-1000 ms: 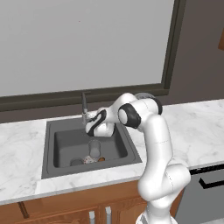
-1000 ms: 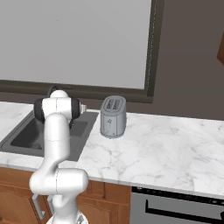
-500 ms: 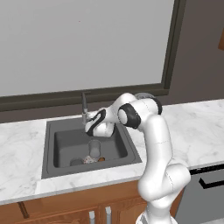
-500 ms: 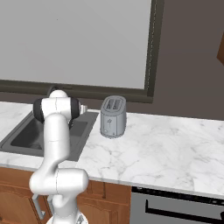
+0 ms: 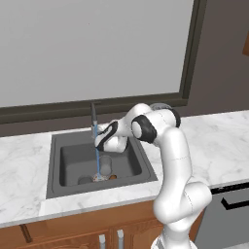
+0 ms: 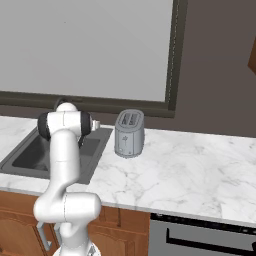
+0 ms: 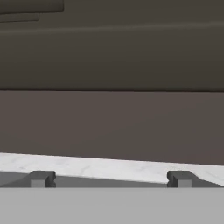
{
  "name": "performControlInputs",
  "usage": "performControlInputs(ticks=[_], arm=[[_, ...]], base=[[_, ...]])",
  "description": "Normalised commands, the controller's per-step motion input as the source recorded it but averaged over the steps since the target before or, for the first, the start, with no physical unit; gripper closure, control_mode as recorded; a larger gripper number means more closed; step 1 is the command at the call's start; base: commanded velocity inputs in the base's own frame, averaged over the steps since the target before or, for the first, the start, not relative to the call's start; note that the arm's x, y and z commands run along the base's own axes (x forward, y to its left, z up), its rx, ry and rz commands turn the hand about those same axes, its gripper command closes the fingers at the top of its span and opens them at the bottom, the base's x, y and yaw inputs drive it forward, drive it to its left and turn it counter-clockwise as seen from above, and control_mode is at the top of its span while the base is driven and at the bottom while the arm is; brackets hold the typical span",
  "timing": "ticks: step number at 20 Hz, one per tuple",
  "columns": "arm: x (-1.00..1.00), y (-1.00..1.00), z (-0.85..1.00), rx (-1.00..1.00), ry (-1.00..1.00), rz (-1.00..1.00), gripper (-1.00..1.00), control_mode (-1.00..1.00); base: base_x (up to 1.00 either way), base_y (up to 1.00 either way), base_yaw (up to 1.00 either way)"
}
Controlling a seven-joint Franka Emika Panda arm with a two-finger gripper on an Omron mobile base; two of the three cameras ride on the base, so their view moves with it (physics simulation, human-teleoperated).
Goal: Pick the jar and glass cup and place them in the sink. Then turn on the water.
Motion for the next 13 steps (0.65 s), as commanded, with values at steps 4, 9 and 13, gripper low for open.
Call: performControlInputs(ticks=[4, 9, 13], arm=[[-0.09, -0.85, -0.04, 0.0, -0.05, 0.0, -1.0, -1.0], [-0.09, -0.84, -0.01, 0.0, -0.05, 0.0, -1.0, -1.0], [-0.09, -0.83, -0.01, 0.0, -0.05, 0.0, -1.0, -1.0]], base=[[0.0, 0.0, 0.0], [0.0, 0.0, 0.0], [0.0, 0.0, 0.0]])
